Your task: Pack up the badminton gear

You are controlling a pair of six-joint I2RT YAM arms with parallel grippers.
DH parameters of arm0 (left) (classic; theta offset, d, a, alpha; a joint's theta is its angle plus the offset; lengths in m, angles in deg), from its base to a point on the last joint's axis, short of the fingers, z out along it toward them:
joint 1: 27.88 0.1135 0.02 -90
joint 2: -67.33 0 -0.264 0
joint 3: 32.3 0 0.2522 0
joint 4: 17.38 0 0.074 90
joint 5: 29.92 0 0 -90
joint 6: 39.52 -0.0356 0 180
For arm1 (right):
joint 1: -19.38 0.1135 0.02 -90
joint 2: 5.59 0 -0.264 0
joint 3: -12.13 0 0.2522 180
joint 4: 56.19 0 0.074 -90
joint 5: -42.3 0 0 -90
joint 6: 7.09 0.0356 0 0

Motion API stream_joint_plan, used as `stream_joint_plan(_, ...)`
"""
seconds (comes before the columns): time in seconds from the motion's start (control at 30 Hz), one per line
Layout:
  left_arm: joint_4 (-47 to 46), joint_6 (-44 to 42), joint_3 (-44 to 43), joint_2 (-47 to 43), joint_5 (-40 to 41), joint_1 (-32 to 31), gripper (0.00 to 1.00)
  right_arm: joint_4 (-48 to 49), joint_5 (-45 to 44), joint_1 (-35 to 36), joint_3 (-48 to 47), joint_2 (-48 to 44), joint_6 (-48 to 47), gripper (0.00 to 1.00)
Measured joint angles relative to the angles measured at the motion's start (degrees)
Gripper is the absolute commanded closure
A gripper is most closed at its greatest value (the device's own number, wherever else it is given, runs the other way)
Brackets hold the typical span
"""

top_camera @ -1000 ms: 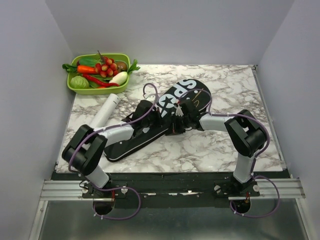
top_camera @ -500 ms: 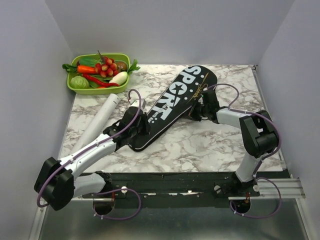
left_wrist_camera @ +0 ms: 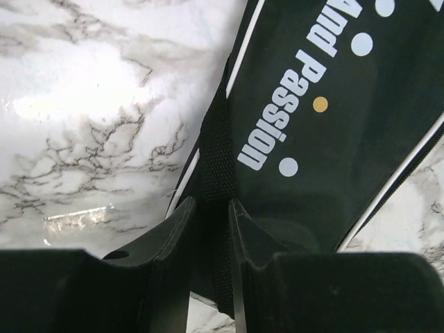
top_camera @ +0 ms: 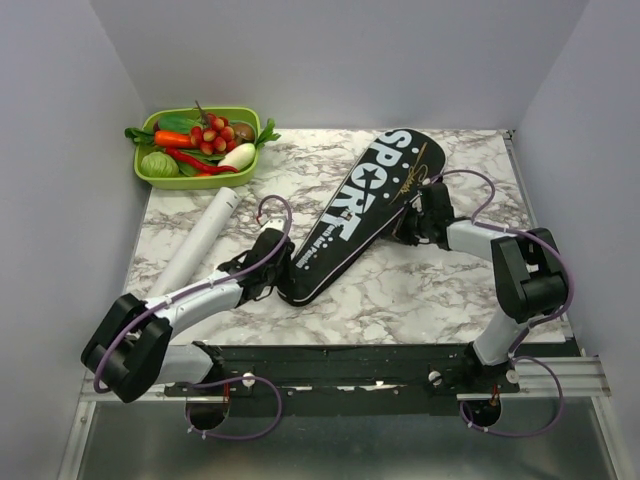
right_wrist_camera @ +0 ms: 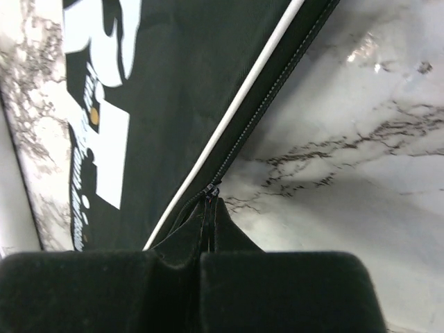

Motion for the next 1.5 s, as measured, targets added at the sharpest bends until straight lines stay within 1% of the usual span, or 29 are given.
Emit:
stream_joint_plan(0.27, -10.91, 1.75, 2.64, 2.51, -1.97, 0.13, 0.76, 1.05, 0.24, 0.39, 3.74, -0.04, -2.32, 0.99)
stream_joint_plan(0.4, -16.02, 2.58, 3.52, 4.15, -2.99, 0.04, 0.77, 1.51, 0.13, 3.69, 5.92, -1.11, -3.1, 0.99)
stream_joint_plan(0.47, -18.29, 3.17, 4.0, 4.83, -3.02, -0.33, 0.77, 1.62, -0.04, 7.08, 7.02, -2.21, -3.02, 0.99)
stream_joint_plan(0.57, -20.44, 3.69, 4.68, 5.16, -3.02, -0.85, 0.77, 2.1, -0.42, 14.05, 8.57, -3.87, -2.4, 0.99)
stream_joint_plan(0.73, -24.09, 4.52, 6.25, 5.42, -3.48, -1.31, 0.77, 4.22, -0.9, 26.05, 9.57, -4.17, 1.27, 0.99)
stream_joint_plan(0.87, -25.88, 4.61, 7.13, 5.42, -3.96, -1.53, 0.78, 8.15, -0.37, 34.03, 9.25, -1.84, 5.42, 0.99)
stream_joint_plan(0.97, -27.02, 4.57, 7.82, 5.22, -4.37, -2.08, 0.78, 11.8, 0.83, 38.03, 7.85, 1.75, 8.76, 0.99)
stream_joint_plan(1.2, -28.65, 4.13, 11.17, 2.21, -4.0, -3.63, 0.78, 17.07, 1.6, 40.92, 7.13, 4.92, 15.06, 0.99)
stream_joint_plan(1.4, -28.87, 4.31, 14.1, -1.51, -2.84, -9.25, 0.78, 24.96, 1.55, 42.93, 12.85, 4.61, 21.14, 0.99)
stream_joint_plan(1.5, -29.35, 5.27, 15.65, -3.13, -2.75, -11.96, 0.77, 26.77, 1.27, 43.91, 15.23, 3.32, 22.91, 0.99)
